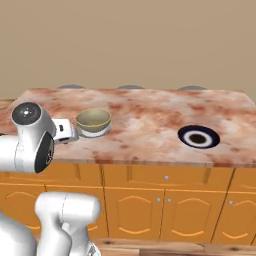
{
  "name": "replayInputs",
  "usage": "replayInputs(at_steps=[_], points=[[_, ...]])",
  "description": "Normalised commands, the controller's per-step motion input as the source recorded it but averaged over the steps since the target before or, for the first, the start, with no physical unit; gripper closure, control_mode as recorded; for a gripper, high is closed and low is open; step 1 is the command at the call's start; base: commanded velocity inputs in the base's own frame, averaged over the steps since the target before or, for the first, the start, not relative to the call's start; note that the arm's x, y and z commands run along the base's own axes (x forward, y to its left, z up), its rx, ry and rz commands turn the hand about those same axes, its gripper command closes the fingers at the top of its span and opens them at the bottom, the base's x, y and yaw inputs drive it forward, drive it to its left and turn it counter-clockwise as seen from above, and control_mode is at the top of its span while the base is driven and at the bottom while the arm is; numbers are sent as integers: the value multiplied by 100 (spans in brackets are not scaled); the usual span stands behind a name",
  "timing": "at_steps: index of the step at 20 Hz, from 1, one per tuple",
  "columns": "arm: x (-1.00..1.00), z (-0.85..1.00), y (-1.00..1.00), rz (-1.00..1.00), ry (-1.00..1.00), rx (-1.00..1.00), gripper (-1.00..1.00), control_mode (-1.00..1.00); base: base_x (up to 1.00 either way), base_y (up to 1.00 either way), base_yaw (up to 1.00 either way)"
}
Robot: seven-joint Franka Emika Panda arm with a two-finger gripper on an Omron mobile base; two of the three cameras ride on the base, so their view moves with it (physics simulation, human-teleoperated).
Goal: Move the bowls from the cabinet to the plates on the dining table.
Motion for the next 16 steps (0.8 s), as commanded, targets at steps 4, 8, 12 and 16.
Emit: replayInputs(at_steps=[4, 8, 12, 16], points=[[0, 0, 0, 0, 0, 0, -100, 100, -19, -68, -1], [0, 0, 0, 0, 0, 0, -100, 100, 0, -95, -4], [0, 0, 0, 0, 0, 0, -100, 100, 0, -100, -4], [0, 0, 0, 0, 0, 0, -100, 100, 0, -100, -5]])
